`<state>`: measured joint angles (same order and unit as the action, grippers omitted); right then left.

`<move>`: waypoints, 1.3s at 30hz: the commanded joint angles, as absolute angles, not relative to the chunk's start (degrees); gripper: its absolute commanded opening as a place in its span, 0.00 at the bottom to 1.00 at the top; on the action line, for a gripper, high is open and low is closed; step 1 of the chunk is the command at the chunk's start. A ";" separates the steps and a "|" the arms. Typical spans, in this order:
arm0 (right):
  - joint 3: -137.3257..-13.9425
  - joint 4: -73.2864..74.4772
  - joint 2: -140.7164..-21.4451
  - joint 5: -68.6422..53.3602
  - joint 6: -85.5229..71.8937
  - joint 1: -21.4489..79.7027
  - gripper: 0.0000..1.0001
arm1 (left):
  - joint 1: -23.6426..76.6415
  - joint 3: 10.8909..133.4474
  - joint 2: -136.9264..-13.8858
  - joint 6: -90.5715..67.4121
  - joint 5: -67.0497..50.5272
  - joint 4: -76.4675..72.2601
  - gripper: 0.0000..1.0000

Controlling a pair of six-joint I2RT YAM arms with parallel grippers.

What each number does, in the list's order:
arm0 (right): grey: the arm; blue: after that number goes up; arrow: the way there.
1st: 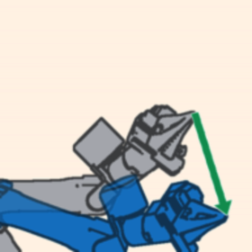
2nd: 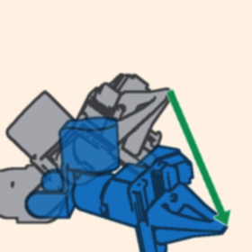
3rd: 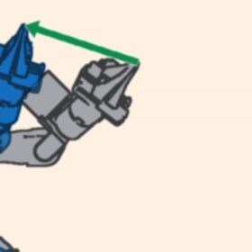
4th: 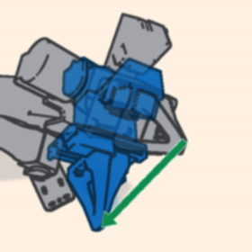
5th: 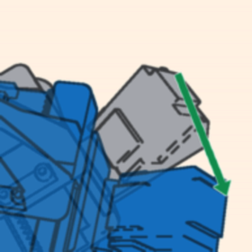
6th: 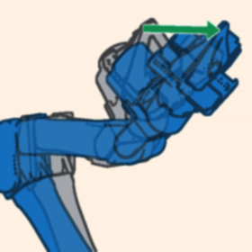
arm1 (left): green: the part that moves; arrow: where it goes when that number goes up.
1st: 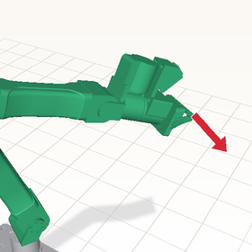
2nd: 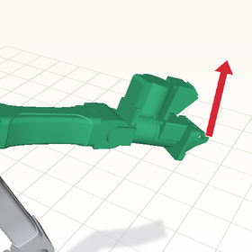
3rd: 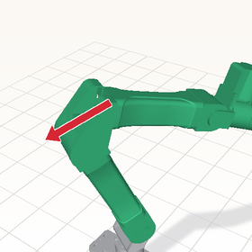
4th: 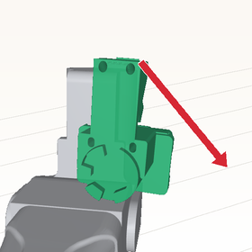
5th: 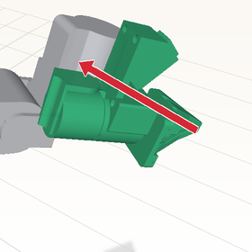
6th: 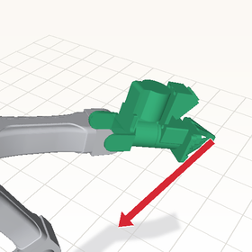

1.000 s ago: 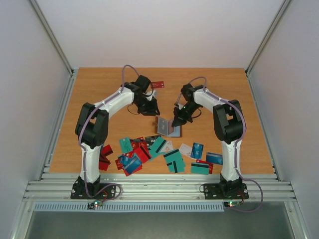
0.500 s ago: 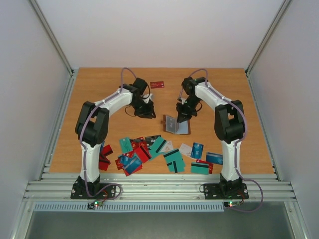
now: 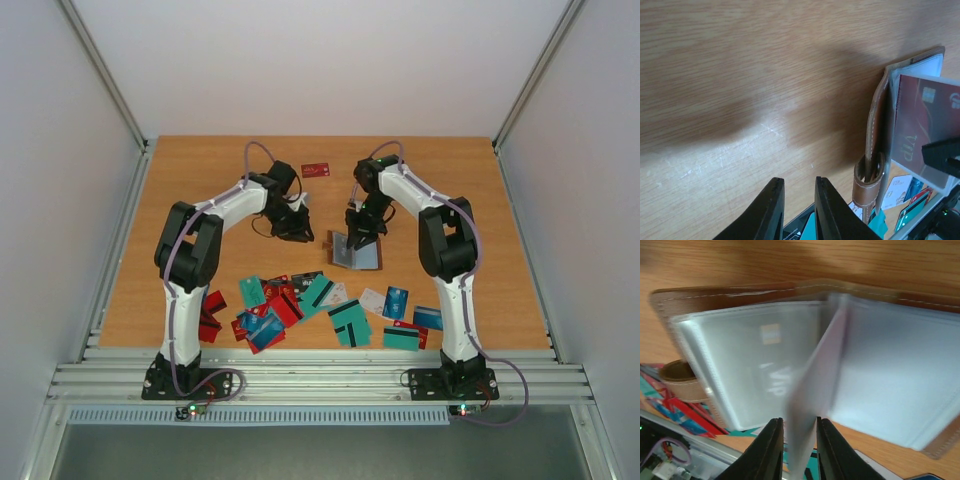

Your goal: Put the credit cards into the card holder

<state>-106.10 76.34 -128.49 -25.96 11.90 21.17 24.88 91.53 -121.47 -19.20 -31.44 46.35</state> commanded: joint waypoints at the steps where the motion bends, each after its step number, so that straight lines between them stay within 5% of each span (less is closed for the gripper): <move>1: -108.36 76.74 -129.20 -30.62 10.25 22.36 0.23 | 25.14 90.48 -122.18 -18.34 -32.87 44.80 0.20; 16: -103.07 62.79 -124.86 -47.55 4.87 22.59 0.41 | 25.05 88.31 -117.43 -18.08 -31.29 44.83 0.20; 39: -75.20 50.24 -96.84 -43.68 2.36 22.59 0.61 | 29.20 71.98 -94.56 -23.59 -20.47 46.41 0.20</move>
<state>-78.87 52.90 -101.43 -44.73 3.57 22.24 26.83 73.95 -98.74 -21.52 -22.59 46.52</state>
